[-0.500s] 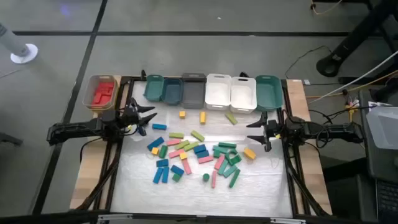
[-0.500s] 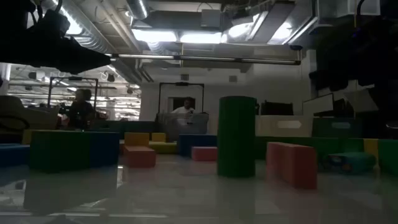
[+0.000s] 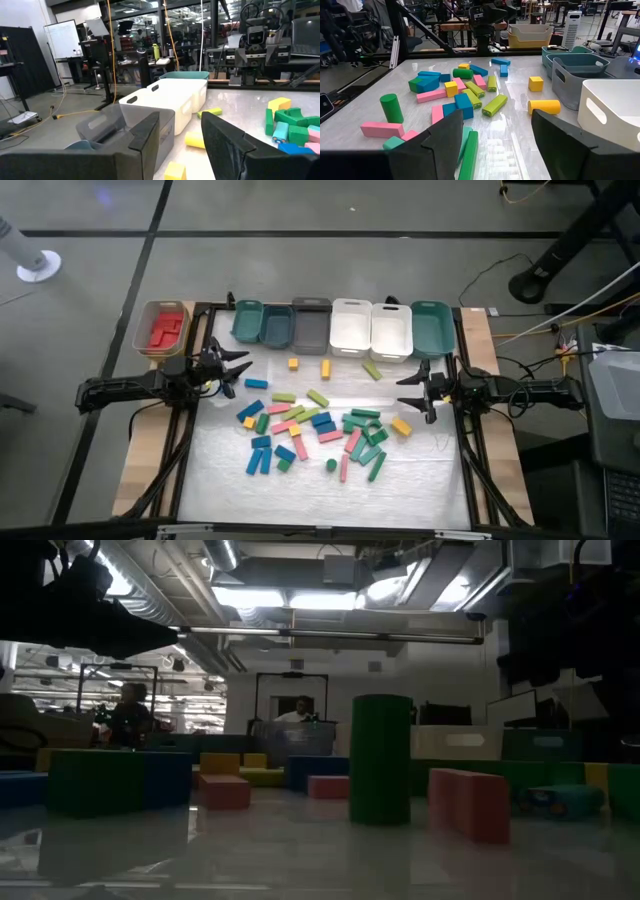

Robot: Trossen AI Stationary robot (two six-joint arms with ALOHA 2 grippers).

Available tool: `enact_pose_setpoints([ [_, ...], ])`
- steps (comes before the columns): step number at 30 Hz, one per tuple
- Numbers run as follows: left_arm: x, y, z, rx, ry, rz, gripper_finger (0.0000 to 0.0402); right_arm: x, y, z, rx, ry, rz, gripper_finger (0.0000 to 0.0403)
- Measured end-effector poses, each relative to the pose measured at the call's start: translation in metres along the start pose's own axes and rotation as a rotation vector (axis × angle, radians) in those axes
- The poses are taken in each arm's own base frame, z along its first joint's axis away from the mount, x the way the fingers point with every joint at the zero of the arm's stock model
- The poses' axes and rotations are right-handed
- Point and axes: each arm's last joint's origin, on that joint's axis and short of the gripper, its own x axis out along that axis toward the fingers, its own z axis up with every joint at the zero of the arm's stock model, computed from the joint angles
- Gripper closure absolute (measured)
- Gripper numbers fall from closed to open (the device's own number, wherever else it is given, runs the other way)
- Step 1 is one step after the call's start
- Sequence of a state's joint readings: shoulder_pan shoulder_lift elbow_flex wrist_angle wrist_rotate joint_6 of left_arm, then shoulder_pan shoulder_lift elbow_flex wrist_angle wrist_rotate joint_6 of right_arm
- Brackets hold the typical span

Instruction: Sort blocks

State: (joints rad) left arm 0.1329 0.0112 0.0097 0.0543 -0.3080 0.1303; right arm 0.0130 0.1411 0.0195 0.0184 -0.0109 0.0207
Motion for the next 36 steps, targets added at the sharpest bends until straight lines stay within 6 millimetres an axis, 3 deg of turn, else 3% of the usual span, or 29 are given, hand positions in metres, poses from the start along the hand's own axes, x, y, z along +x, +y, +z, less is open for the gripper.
enact_pose_setpoints([
  [28, 0.0, 0.0, -0.0001, 0.0, 0.0, 0.0, 0.0268, 0.0, -0.0001, 0.0, -0.001, 0.0, -0.001, 0.0166],
  [36, 0.0, 0.0, 0.0, 0.0, 0.0, 0.0, 0.0268, -0.0002, -0.0015, 0.0047, -0.077, -0.048, -0.056, 0.0166],
])
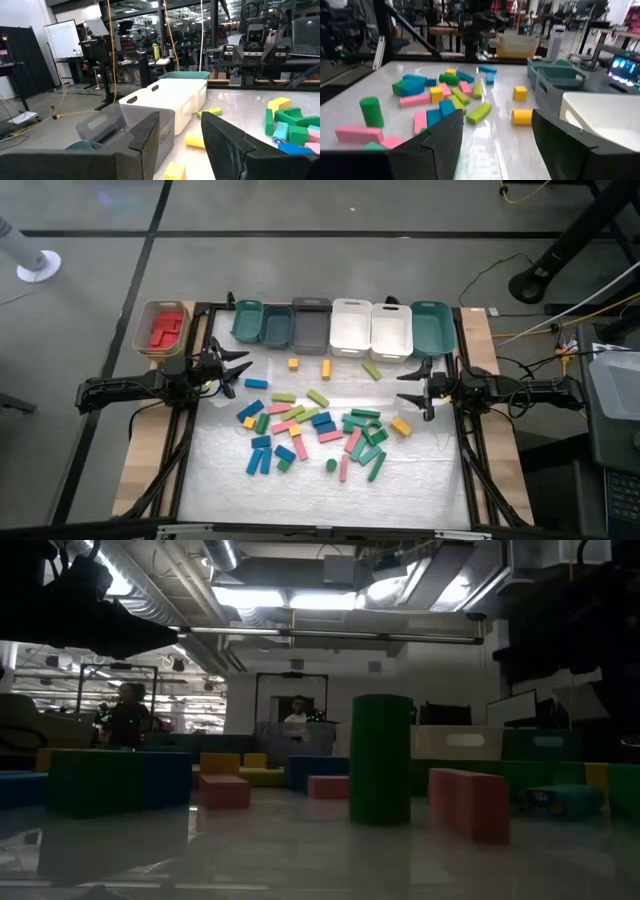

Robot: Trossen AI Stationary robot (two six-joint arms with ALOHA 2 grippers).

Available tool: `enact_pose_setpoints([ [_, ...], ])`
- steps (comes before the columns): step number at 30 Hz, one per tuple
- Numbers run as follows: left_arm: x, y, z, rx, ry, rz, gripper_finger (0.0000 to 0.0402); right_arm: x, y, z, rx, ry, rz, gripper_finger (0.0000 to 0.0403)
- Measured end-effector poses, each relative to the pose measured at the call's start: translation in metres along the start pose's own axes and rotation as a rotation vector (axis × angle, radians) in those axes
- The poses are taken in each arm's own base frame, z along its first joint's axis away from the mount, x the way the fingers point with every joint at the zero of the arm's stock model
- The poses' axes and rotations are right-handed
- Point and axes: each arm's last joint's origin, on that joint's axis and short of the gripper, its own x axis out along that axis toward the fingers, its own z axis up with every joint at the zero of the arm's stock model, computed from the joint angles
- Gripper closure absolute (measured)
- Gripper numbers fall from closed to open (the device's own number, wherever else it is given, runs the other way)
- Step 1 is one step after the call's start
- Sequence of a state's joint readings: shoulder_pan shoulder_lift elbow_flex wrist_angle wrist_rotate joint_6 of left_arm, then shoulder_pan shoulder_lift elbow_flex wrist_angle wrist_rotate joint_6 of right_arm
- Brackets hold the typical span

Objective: Sort blocks
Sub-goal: Put the yellow block into the left white bin

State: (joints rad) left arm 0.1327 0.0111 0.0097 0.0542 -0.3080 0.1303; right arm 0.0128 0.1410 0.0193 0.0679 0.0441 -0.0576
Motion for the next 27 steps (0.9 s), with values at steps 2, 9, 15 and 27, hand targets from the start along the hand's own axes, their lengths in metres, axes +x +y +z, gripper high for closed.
enact_pose_setpoints([
  [2, 0.0, 0.0, 0.0, 0.0, 0.0, 0.0, 0.0268, 0.0, 0.0, 0.001, 0.02, -0.011, 0.017, 0.0166],
  [9, 0.0, 0.0, 0.0, 0.0, 0.0, 0.0, 0.0268, -0.001, 0.004, 0.009, 0.16, -0.089, 0.141, 0.0166],
  [15, 0.0, 0.0, 0.0, -0.011, 0.0, 0.0, 0.0268, -0.005, -0.002, 0.031, 0.271, -0.288, 0.018, 0.0166],
  [27, 0.0, 0.0, 0.0, -0.026, 0.0, 0.0, 0.0268, 0.012, -0.008, 0.097, 0.336, 0.093, -0.106, 0.0166],
])
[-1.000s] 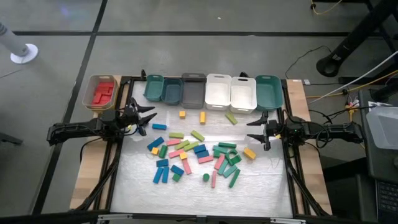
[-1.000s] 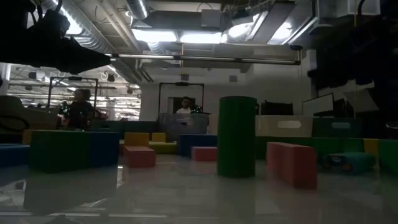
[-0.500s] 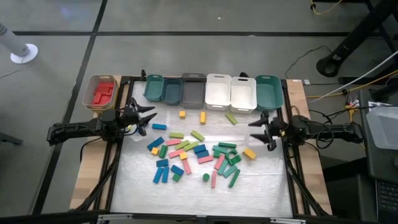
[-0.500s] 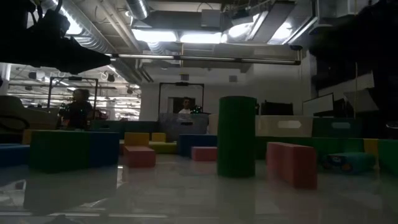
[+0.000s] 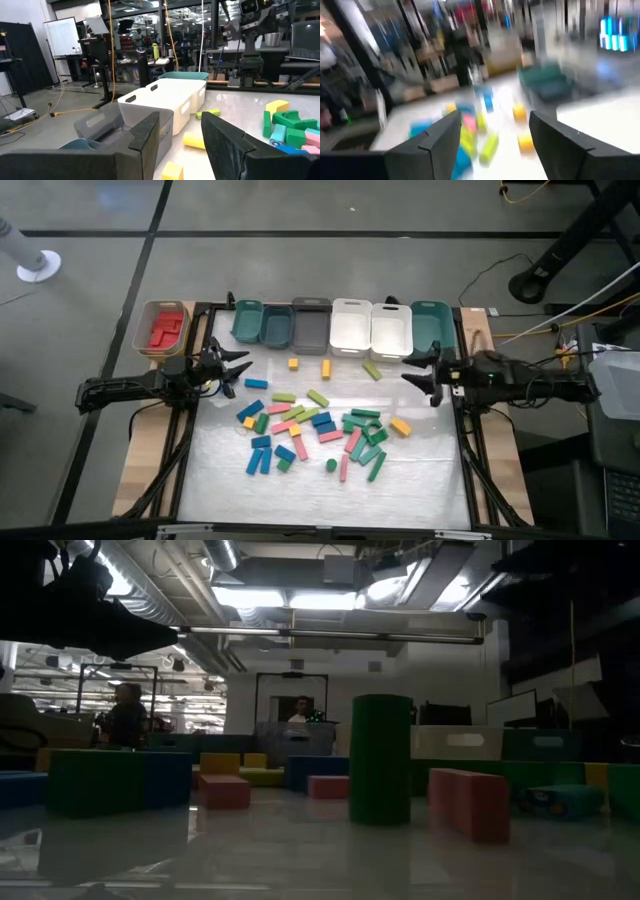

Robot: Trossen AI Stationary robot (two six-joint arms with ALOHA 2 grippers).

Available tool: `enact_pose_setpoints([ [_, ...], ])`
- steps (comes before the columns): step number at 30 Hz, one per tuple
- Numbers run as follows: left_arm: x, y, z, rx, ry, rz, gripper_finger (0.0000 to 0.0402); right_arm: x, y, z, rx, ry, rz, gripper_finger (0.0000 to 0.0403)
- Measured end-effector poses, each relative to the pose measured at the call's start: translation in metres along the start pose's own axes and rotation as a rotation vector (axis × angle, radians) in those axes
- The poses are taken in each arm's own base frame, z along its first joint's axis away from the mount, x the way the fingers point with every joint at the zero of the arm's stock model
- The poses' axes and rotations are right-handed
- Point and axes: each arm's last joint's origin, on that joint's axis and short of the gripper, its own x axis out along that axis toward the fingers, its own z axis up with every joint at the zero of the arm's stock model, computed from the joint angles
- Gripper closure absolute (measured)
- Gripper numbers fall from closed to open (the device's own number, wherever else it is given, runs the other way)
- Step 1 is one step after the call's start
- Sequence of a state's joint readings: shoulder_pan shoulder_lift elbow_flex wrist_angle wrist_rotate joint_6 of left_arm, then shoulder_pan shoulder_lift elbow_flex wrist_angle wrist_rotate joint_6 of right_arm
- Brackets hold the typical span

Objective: Sort blocks
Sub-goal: Put the yellow block into the left white bin

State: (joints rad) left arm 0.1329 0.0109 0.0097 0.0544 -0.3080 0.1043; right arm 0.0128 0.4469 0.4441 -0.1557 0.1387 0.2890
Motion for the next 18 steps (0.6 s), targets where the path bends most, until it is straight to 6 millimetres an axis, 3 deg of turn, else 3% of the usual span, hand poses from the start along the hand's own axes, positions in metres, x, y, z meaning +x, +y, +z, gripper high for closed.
enact_pose_setpoints([
  [3, 0.0, 0.0, 0.0, 0.0, 0.001, 0.0, 0.0268, 0.016, 0.006, 0.009, 0.065, 0.203, -0.026, 0.0166],
  [7, 0.0, 0.0, 0.0, 0.0, 0.0, 0.0, 0.0268, 0.046, 0.013, 0.004, 0.207, 0.538, -0.043, 0.0166],
  [12, 0.0, 0.0, 0.0, 0.0, 0.0, 0.0, 0.0268, 0.081, 0.017, -0.017, 0.38, 0.888, -0.101, 0.0166],
  [18, 0.0, 0.0, 0.0, 0.0, 0.0, -0.001, 0.0268, 0.103, 0.011, -0.053, 0.443, 1.206, -0.304, 0.0166],
])
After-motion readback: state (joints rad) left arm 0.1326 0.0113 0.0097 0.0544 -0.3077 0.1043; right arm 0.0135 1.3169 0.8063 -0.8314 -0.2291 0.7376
